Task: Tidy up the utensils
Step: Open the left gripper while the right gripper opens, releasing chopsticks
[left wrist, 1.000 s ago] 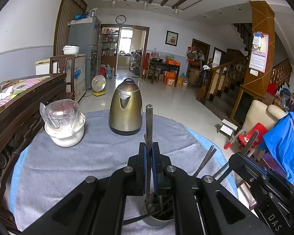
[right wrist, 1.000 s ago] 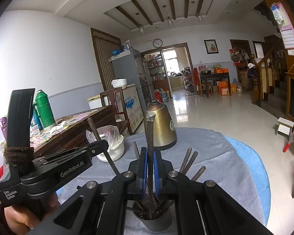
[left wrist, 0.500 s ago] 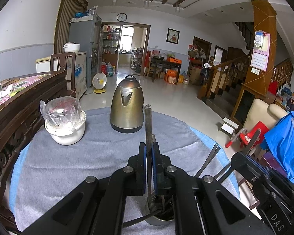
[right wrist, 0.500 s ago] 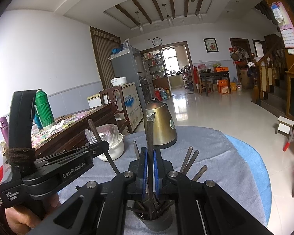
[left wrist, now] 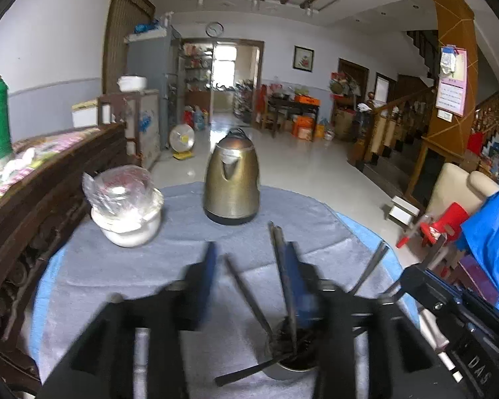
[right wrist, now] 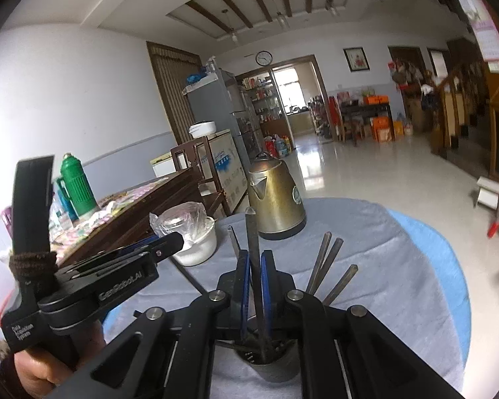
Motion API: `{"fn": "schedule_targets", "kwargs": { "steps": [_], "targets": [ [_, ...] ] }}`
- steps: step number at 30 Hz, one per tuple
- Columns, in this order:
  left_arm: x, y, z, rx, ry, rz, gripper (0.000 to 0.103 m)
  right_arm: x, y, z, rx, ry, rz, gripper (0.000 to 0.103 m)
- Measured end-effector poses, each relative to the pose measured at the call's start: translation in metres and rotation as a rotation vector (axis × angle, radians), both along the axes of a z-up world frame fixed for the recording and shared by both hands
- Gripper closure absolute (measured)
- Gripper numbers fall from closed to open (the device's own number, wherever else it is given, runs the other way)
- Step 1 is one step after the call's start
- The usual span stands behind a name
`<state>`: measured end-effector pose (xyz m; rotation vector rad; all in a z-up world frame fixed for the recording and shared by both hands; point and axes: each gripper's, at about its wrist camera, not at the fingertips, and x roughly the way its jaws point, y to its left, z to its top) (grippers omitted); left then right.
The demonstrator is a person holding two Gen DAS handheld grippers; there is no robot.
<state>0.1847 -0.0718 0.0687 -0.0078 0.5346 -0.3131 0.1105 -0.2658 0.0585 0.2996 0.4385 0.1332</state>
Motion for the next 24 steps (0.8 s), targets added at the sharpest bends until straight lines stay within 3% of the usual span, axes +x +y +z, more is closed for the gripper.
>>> {"fn": "schedule_targets", "kwargs": {
  "steps": [9,12,13,14,24],
  "targets": [
    [-0.022,0.011,0.009,0.086,-0.059,0.064,0.030,-0.006,-0.006,-0.001,0.068,0.012,-0.001,0.080],
    [-0.028,0.017,0.010,0.120,-0.057,0.094,0.027,-0.010,-0.005,-0.003,0.078,0.007,-0.004,0.063],
    [-0.030,0.020,0.010,0.134,-0.056,0.106,0.026,-0.013,-0.006,-0.003,0.079,0.002,-0.005,0.047],
    [-0.033,0.022,0.010,0.146,-0.056,0.116,0.024,-0.017,-0.005,-0.003,0.078,-0.016,-0.012,0.042],
    [-0.051,0.054,0.011,0.178,-0.040,0.198,0.019,-0.031,0.005,0.004,0.041,-0.037,-0.008,0.043]
  ]
}}
